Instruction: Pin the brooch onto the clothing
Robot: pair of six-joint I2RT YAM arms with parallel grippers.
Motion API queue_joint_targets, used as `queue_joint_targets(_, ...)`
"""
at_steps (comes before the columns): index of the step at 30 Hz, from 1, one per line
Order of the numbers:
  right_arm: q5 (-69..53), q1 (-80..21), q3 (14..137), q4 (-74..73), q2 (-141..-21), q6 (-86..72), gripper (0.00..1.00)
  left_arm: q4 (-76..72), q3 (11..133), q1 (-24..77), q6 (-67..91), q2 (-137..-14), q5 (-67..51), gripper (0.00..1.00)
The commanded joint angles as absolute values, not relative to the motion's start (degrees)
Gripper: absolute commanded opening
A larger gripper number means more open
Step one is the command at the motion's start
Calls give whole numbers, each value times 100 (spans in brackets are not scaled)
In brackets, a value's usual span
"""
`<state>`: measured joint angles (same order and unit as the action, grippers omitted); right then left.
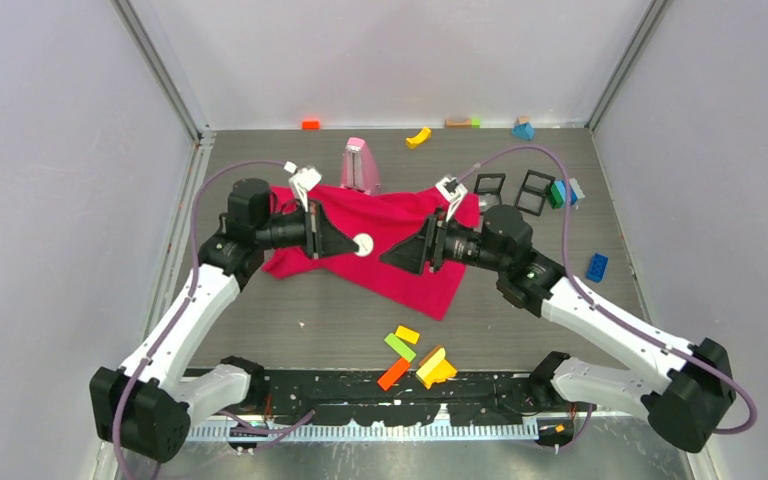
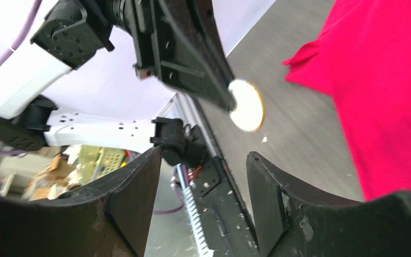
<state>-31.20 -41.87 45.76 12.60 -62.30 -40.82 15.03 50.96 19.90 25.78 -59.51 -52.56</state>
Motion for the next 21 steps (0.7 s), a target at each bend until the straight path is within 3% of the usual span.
queue_joint_targets(1, -1974, -4281, 4537, 628, -5704, -3288, 67, 1679, 5743, 1306, 2856, -6307, -4912, 0)
queue_joint_targets(7, -280, -4998, 4440, 642, -5878, -2806, 67, 775, 6053, -136, 3994, -6626, -5045, 0)
queue_joint_targets(11, 499, -5615, 4798, 883, -7021, -2513, 67, -130, 5975, -969, 4655, -6805, -5248, 0)
queue_joint_targets(21, 638, -6178, 6774, 1313, -10057, -1610, 65, -575, 5577, -1899, 4873, -7262, -5444, 0)
